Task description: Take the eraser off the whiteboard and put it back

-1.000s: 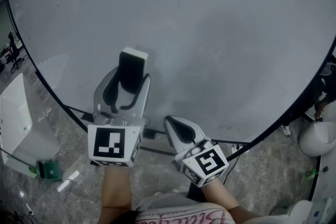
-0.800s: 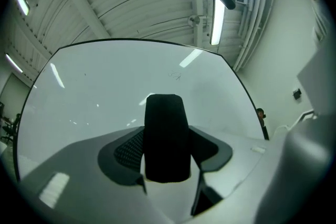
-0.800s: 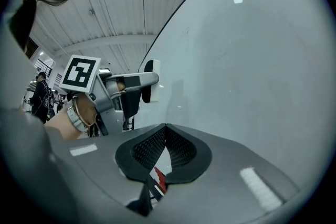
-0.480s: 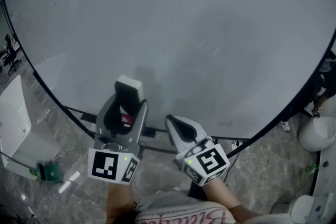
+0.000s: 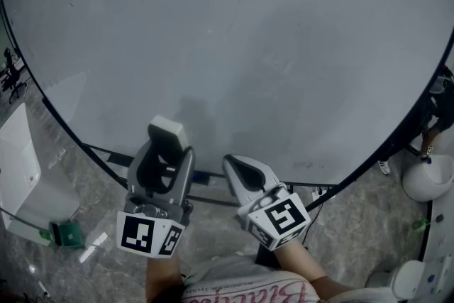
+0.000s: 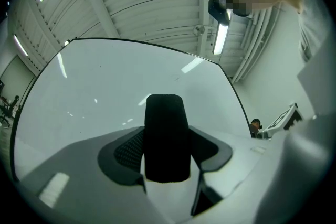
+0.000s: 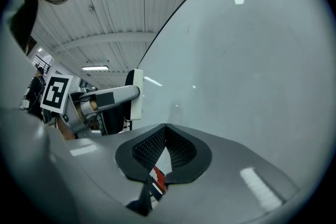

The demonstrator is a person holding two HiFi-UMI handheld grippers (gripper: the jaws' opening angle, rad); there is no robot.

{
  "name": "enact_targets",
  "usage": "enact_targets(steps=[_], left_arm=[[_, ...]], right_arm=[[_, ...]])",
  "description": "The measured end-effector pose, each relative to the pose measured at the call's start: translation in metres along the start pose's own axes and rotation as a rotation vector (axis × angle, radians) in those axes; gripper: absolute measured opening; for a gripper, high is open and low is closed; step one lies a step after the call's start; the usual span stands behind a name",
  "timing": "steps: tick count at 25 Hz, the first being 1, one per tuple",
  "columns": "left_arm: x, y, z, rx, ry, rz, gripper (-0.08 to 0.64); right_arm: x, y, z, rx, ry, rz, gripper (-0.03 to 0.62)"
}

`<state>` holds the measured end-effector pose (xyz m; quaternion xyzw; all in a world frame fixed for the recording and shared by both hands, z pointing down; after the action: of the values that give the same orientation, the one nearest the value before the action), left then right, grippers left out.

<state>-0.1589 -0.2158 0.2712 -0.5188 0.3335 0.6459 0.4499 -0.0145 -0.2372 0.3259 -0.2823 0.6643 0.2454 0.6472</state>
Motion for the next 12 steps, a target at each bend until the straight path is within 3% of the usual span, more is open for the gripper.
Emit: enact_targets(steps=[12], left_arm=[[0.0005, -0.0023, -0.0018, -0.012, 0.011, -0.023, 0.247]], right_arm=[[0.0026, 0.0023, -0.0001, 0.002, 0.009, 0.017, 0.002]])
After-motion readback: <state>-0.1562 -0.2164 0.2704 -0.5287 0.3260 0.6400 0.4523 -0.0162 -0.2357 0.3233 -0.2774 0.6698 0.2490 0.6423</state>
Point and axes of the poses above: the fingertips, and each gripper's own axes: z backward along the fingers, y to its left, x out of its top, the point moved 5 cm from there along z, backward along the fingers, and after that the axes turned 7 degrees about y, right-handed, at the moved point
